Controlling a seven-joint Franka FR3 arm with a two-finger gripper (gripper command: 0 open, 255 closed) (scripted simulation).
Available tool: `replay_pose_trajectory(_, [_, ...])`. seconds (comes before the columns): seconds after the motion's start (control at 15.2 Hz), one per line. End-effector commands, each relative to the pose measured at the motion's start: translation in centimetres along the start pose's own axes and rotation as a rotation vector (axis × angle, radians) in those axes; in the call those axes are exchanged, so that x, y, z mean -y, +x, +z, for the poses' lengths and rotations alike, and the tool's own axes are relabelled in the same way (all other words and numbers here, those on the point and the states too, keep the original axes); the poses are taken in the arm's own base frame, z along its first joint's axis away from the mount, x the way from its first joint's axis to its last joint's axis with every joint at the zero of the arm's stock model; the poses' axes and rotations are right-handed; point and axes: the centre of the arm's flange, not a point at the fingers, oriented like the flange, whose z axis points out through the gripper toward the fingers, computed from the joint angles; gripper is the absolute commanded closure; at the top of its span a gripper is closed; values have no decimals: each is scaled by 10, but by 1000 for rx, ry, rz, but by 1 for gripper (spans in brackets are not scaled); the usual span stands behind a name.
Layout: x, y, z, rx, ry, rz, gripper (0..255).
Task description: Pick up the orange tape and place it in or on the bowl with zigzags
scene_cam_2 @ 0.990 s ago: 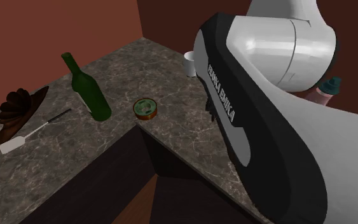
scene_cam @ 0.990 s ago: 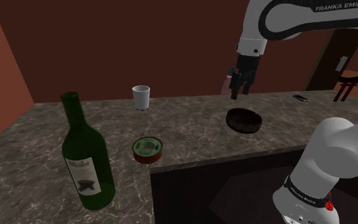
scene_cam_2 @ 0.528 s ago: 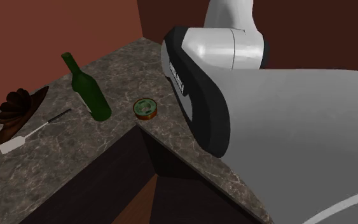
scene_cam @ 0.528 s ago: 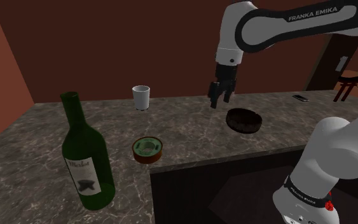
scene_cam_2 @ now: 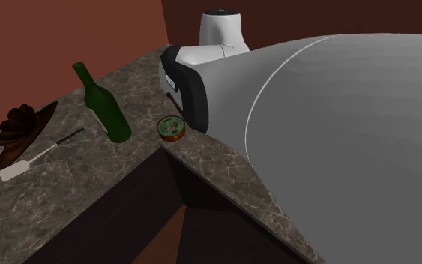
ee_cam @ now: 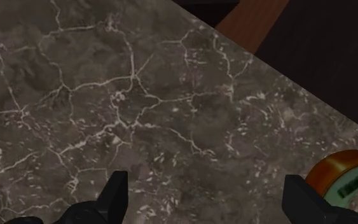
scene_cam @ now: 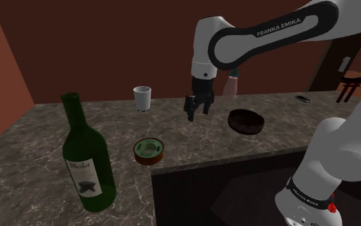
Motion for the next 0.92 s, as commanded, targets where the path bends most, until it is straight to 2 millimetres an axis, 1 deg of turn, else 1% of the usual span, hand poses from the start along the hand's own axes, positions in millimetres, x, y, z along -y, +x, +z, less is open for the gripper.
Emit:
replay_pose_trajectory(0.0, [23, 14, 11, -1, 2, -5, 0])
replay_pose_trajectory(0.73, [140, 77, 68, -3, 5, -36, 0])
replay_pose_trajectory(0.79, [147, 81, 71, -3, 5, -38, 0])
replay_pose_trajectory(0.86, [147, 81, 76, -3, 5, -38, 0])
